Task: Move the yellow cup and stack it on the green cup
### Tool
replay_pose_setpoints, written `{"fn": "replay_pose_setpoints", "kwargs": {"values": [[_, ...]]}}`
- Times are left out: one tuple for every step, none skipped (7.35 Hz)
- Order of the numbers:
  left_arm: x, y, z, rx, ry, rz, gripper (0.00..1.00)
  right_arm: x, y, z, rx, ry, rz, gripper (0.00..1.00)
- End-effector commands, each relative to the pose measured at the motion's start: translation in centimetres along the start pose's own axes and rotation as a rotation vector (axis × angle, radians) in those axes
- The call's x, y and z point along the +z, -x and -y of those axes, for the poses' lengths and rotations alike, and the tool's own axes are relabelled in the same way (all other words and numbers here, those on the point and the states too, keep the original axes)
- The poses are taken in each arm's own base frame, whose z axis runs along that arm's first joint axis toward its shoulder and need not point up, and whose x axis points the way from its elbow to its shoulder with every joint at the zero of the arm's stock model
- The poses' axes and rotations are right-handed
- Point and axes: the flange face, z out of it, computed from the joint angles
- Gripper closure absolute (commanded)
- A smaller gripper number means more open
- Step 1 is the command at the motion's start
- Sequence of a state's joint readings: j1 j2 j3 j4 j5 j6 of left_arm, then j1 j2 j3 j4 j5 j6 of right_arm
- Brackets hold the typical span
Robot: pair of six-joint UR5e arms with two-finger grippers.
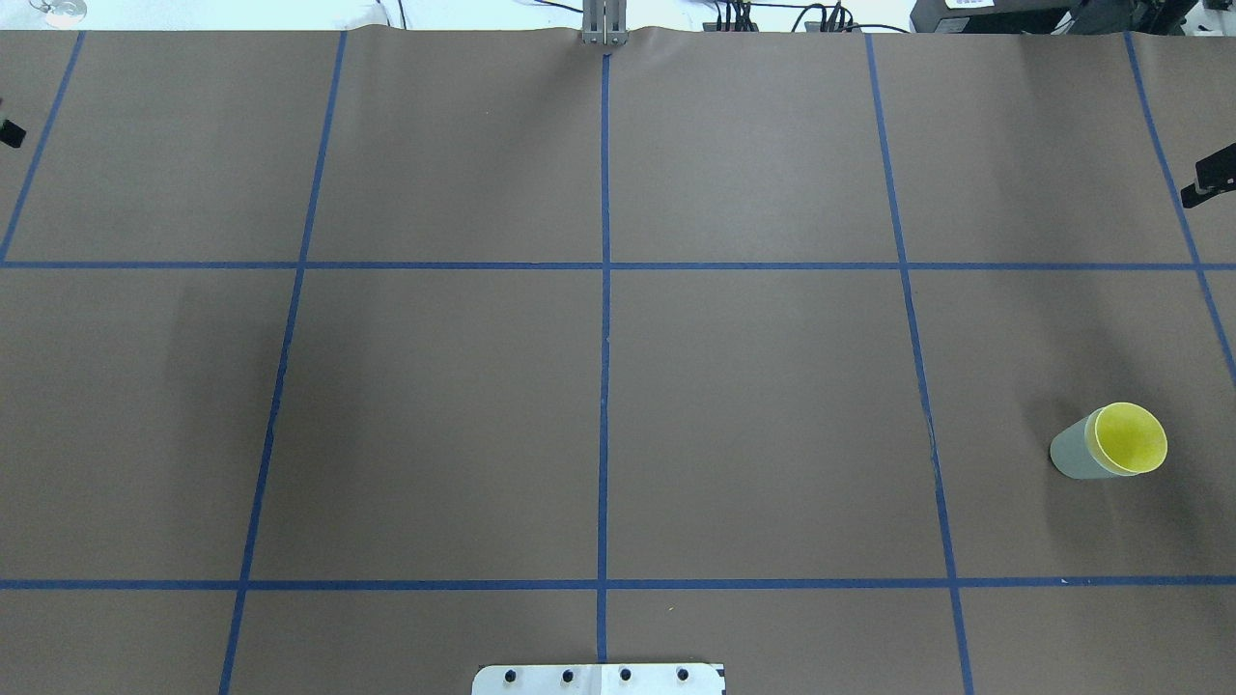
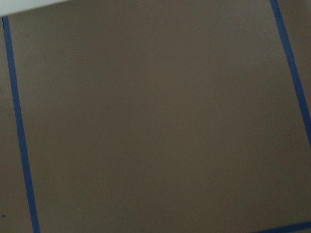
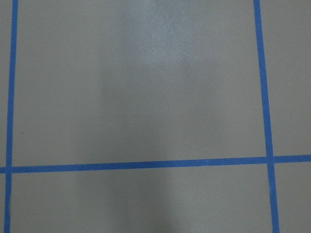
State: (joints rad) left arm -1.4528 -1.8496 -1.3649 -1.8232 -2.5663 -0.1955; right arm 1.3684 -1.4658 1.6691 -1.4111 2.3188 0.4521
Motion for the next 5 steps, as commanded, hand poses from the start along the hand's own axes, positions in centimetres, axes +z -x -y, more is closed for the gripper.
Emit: {"fn": "replay_pose_setpoints", "kwargs": {"values": [[-1.8,7.1,-7.7,0.139,-0.137,0.294,0.0,-0.8,-0.4,-0.1,-0.001,-0.008,0.012,0.0],[-1.5,9.0,-9.3,0.195,-0.104,0.377,0.0,-0.1,-1.1,-0.1,-0.019,0.004,0.003,0.0],[-1.4,8.2,-9.9,0.194,-0.045,0.278,0.0,-0.4,-1.8,-0.1,-0.043,0.001,0.006,0.0],[-1.0,8.5,-11.7,0.129,0.01,0.215,0.0,-0.6,-1.9,-0.1,-0.026,0.018,-0.004,0.0],[-0.2,9.8,-14.2,0.092,0.037,0.198,0.0,-0.9,-1.7,-0.2,-0.009,0.042,-0.012,0.0]]}}
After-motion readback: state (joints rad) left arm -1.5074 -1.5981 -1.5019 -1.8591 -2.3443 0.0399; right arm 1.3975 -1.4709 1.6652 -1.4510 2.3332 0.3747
